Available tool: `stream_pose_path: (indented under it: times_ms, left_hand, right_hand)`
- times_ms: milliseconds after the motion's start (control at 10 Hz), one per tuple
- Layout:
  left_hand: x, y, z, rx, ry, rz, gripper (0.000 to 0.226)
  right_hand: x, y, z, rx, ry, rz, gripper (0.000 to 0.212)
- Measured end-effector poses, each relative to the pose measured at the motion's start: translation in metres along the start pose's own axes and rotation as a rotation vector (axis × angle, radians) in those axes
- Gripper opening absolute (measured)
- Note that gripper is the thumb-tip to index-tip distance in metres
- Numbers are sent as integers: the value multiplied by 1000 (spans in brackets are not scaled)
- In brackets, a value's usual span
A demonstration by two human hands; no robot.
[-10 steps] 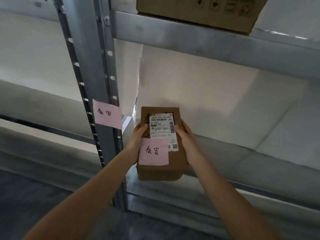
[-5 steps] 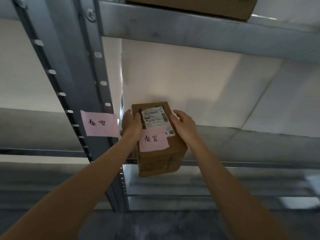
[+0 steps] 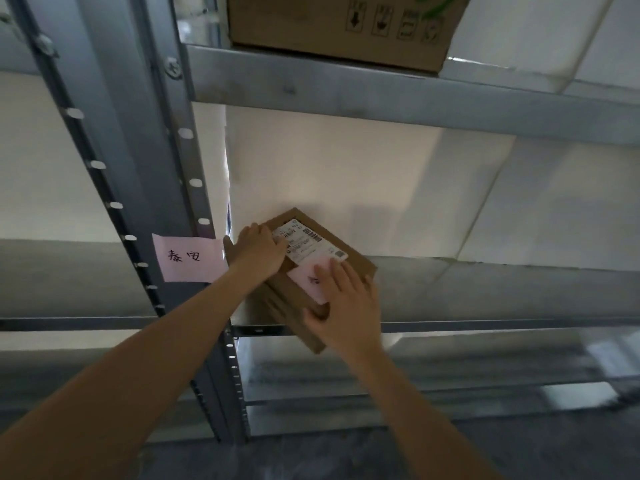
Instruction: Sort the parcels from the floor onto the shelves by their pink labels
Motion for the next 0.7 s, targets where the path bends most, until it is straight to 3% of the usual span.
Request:
stream_pose_path:
  times_ms: [200,400,500,700]
  left_hand:
    - [-39,1,20,205,-159,77,66]
    - [-46,-4,11,300,-161,61,82]
    - [-42,1,11,236,-143,92,72]
    - [-43,37,36,85,-310,260,71]
  right_hand:
    - [23,2,68,-66,11,-148,58]
    - [45,-10,78,-125,18,-191,54]
    - [47,-10,86,-109,-59,-193,58]
    - [36,28,104,-104,-207,-104,74]
Point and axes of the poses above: each hand's wrist, its own x-axis towards the middle knuckle, its own y-axis out of the back of the hand, z = x × y, the point moved 9 cm from there along x, towards the middle knuckle, and after that the axes turned 11 degrees about z, right-handed, at the moved point
